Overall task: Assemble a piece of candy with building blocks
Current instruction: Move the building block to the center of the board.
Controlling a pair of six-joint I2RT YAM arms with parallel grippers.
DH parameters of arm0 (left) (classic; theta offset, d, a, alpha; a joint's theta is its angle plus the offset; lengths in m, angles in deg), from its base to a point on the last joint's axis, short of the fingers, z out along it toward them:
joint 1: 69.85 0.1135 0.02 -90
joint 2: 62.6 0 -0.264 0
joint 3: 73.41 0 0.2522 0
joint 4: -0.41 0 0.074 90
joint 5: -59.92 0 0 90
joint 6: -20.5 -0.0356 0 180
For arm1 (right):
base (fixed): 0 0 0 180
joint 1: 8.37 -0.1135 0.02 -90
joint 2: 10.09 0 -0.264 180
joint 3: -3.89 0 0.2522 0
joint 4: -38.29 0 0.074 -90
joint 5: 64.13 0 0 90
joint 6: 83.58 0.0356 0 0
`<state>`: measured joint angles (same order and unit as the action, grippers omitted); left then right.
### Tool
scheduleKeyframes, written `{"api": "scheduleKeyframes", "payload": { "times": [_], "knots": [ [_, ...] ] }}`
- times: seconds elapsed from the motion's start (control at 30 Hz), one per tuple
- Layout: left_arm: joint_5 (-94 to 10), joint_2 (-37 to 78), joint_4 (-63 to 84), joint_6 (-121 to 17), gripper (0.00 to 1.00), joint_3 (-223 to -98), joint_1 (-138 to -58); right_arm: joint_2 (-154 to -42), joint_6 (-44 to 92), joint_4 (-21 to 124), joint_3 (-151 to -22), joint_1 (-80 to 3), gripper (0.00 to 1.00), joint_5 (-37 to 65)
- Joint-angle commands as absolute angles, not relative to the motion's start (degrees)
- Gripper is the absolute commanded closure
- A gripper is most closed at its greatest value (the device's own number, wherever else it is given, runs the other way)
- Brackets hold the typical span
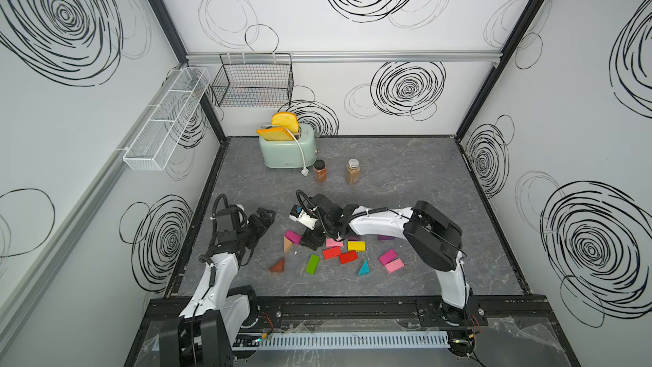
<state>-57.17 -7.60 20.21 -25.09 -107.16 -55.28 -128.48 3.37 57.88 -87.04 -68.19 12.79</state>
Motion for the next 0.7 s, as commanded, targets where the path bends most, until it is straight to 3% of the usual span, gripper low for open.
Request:
{"api": "scheduleKeyframes", "payload": {
  "times": [0.0,0.4,0.67],
  "knots": [
    [-57.8,-7.8,18.6,-24.7,0.02,-107.1,-54.3,-129.5,2.7,55.5,-88.2,-68.6,0.25,11.1],
    [-57.3,-7.5,18.4,-24.8,0.02,-107.1,-53.9,-134.6,3.0,55.7,-91.9,-70.1,0.28,10.2],
    [-57.6,-7.3,18.1,-24.8,0.01,-107.0,-53.9,-137.1,0.8,58.2,-95.5,-70.2,0.46,11.3]
  ]
}}
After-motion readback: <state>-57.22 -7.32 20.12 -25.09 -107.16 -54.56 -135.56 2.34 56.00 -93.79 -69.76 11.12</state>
